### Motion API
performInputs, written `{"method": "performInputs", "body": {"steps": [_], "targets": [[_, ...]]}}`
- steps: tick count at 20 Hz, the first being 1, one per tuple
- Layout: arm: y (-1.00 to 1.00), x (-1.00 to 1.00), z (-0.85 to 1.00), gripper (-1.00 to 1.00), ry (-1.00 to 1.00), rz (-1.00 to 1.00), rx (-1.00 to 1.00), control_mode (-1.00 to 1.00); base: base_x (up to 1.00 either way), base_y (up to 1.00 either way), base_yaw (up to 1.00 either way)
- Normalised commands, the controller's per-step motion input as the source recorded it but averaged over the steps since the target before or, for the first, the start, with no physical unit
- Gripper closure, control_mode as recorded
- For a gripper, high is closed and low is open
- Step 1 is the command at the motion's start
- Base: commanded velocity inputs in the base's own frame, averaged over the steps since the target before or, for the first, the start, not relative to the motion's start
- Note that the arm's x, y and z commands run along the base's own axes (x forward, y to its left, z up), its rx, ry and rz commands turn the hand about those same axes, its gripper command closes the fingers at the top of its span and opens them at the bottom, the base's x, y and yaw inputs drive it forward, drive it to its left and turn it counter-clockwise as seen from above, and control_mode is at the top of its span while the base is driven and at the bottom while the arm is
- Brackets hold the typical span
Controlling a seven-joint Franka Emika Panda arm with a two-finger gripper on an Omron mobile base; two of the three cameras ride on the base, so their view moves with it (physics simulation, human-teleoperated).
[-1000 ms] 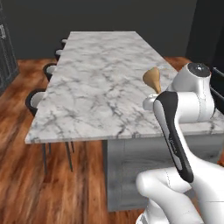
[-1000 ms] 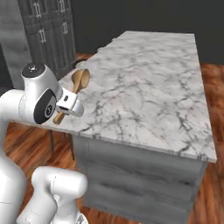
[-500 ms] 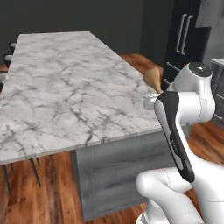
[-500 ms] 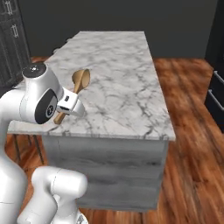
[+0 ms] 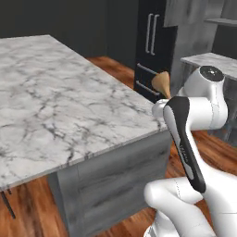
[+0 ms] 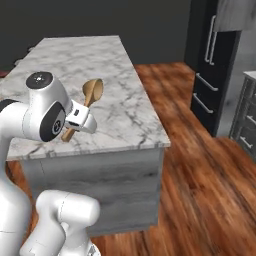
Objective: Organize the utensils by type. Pick up the wooden spoons from the counter and place them in the open cabinet. Then pick up the metallic utensils from the counter and place them in the open drawer.
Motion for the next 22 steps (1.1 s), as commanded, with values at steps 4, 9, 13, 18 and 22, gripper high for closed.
{"method": "performInputs", "body": {"steps": [4, 9, 13, 18, 22], "targets": [[0.0, 0.0, 0.0, 1.0, 0.0, 0.0, 0.0, 1.0, -0.2, -0.15, -0.39], [0.0, 0.0, 0.0, 1.0, 0.0, 0.0, 0.0, 1.0, -0.14, -0.09, -0.39], [0.0, 0.0, 0.0, 1.0, 0.0, 0.0, 0.0, 1.0, -0.11, -0.05, -0.39], [0.0, 0.0, 0.0, 1.0, 0.0, 0.0, 0.0, 1.0, -0.05, -0.01, -0.37], [0.0, 0.0, 0.0, 1.0, 0.0, 0.0, 0.0, 1.0, 0.0, -0.08, -0.36]]}}
